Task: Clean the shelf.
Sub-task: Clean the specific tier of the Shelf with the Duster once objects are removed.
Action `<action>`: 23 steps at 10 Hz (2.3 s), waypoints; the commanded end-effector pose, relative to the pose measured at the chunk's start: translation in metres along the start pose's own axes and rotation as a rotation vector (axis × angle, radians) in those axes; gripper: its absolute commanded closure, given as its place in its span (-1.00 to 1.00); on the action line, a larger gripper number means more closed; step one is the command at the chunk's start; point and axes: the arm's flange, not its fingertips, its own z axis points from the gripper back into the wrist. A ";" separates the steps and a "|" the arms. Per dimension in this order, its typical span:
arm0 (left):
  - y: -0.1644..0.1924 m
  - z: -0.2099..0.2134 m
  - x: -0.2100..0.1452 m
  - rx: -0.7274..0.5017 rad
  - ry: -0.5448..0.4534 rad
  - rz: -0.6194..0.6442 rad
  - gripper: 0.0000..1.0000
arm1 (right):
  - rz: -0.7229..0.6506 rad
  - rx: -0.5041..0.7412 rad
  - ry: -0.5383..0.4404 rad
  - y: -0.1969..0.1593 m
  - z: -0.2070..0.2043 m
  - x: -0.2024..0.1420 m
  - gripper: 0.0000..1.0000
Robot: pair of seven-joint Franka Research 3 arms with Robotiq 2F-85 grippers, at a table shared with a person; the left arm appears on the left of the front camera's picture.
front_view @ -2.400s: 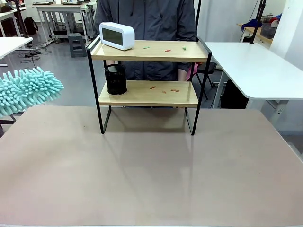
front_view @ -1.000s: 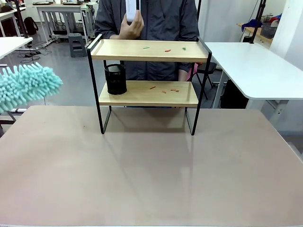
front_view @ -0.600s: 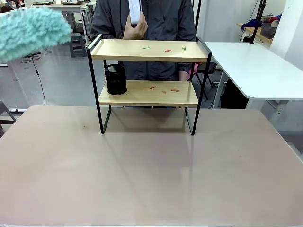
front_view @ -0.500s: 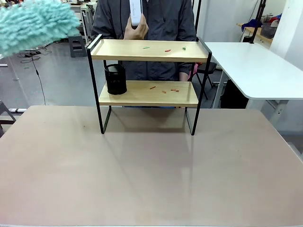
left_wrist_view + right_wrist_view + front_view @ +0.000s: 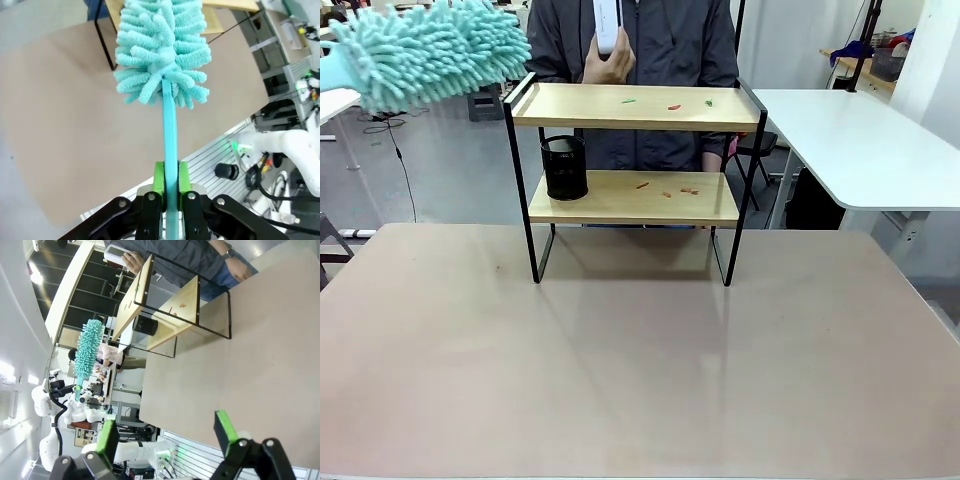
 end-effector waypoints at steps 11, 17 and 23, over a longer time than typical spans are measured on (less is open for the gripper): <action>-0.071 -0.125 0.119 0.191 -0.010 0.073 0.75 | 0.025 0.015 -0.009 0.003 0.000 0.003 -1.00; -0.094 -0.169 0.130 0.157 0.083 0.005 0.75 | 0.025 0.015 -0.009 0.003 0.000 0.003 -1.00; -0.144 -0.217 0.146 0.026 0.202 -0.126 0.75 | 0.025 0.015 -0.009 0.003 0.000 0.003 -1.00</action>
